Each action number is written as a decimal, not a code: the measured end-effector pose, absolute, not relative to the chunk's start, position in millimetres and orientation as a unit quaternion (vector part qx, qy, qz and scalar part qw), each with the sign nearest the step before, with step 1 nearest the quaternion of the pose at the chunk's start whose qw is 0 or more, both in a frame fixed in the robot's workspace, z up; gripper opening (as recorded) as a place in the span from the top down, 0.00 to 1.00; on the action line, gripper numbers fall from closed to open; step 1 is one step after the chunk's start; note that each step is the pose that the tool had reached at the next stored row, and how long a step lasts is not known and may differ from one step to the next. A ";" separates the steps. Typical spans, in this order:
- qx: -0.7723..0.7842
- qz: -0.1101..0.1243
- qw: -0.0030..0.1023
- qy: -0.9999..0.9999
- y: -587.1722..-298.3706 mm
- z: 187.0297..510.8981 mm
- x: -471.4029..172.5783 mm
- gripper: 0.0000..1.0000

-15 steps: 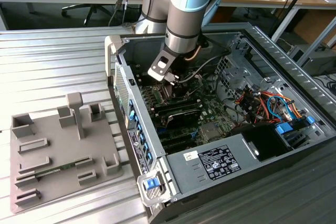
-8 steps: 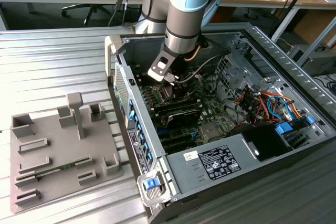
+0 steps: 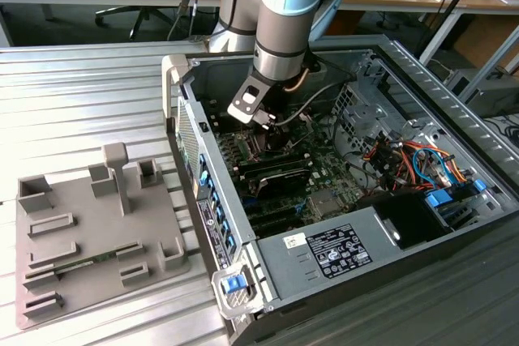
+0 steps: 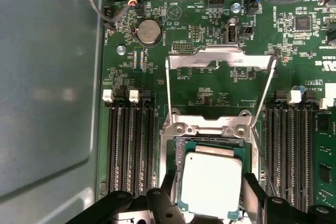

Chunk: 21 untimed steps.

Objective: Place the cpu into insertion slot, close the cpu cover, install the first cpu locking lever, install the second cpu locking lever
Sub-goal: 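Place the cpu into insertion slot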

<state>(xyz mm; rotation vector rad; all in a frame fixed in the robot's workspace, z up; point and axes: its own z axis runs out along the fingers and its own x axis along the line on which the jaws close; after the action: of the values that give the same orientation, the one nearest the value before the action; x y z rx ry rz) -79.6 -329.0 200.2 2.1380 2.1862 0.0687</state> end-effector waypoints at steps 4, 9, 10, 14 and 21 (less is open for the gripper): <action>0.693 0.023 0.041 0.719 -329.0 200.3 -79.5 0.39; 0.678 0.024 0.040 0.734 -329.0 200.1 -79.5 0.39; 0.675 0.024 0.040 0.737 -329.0 200.1 -79.5 0.39; 0.664 0.024 0.040 0.746 -329.0 200.0 -79.4 0.39; 0.658 0.023 0.041 0.751 -329.0 202.7 -79.3 0.39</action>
<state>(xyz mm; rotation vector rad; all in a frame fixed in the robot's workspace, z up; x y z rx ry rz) -79.3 -329.0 202.7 2.0152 2.3008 0.0708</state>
